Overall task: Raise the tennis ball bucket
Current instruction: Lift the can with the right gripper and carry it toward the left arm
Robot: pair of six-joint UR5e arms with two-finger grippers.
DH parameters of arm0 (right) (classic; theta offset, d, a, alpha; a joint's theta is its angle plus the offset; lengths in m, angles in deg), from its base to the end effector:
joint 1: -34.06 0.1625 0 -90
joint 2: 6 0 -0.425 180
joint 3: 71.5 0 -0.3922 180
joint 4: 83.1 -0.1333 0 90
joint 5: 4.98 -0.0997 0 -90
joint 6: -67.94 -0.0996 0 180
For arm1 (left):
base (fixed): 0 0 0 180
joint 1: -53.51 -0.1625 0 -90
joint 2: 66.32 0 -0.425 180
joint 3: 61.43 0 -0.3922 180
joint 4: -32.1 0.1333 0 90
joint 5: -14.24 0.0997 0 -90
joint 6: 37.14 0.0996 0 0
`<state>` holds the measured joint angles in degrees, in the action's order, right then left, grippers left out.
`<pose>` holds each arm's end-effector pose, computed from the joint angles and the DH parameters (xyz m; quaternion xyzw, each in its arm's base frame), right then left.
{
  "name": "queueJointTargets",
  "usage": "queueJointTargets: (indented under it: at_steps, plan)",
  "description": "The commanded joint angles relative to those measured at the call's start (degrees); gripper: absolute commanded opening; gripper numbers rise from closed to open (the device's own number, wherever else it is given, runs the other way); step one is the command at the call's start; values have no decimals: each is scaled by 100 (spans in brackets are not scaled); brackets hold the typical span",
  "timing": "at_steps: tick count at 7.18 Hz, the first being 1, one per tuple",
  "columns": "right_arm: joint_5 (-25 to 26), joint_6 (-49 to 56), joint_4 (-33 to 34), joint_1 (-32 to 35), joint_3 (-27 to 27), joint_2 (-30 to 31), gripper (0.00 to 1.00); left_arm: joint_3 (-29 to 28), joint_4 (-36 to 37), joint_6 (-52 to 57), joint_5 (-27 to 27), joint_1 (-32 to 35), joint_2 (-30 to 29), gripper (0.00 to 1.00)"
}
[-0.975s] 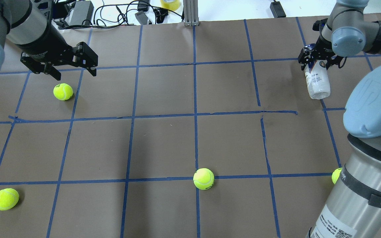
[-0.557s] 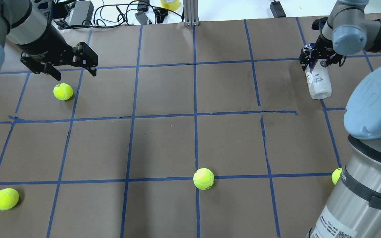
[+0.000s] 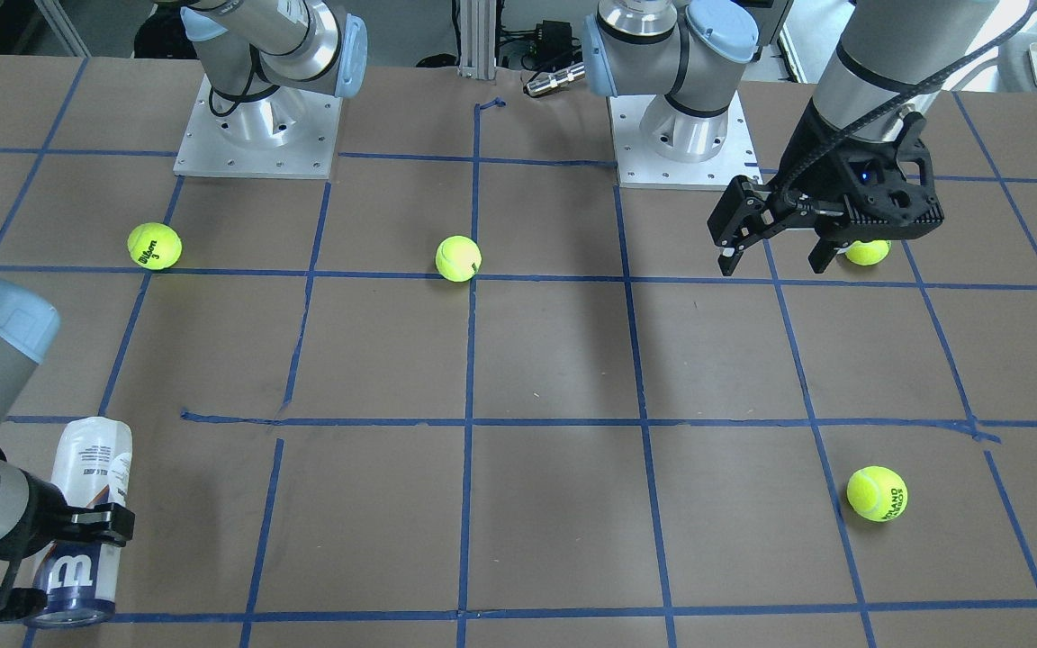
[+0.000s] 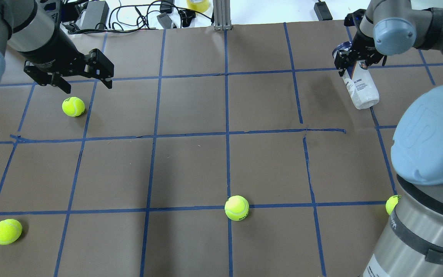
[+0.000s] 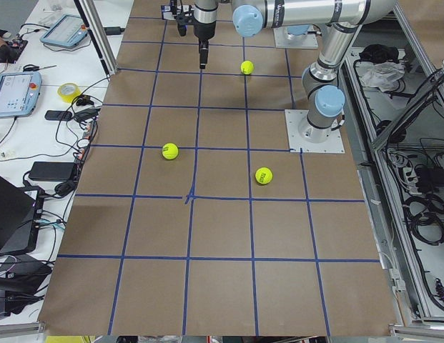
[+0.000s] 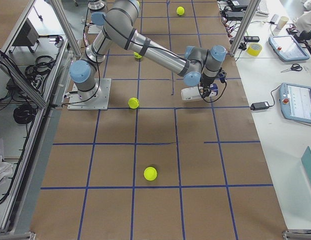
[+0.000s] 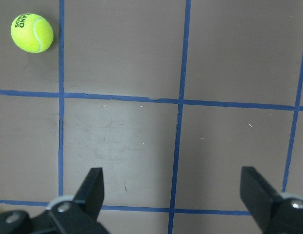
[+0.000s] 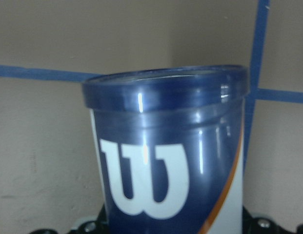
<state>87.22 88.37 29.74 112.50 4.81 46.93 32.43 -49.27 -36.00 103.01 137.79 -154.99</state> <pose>-0.0164 -0.7264 0.2455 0.0774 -0.9968 -0.0098 0.0172 -0.0858 -0.5027 0.4817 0.0393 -0.9978 0.0538 0.0075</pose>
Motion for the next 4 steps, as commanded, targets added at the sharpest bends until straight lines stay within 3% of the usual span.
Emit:
queueJointTargets:
  at_steps: [1, 4]
  plan:
    - [0, 992, -17, 565, 68, 50, 72, 0, -2, 0, 9, 0, 16, 100]
    - [-131, 1278, -26, 1505, 103, 339, 72, -61, -89, 0, 18, -17, 42, 100]
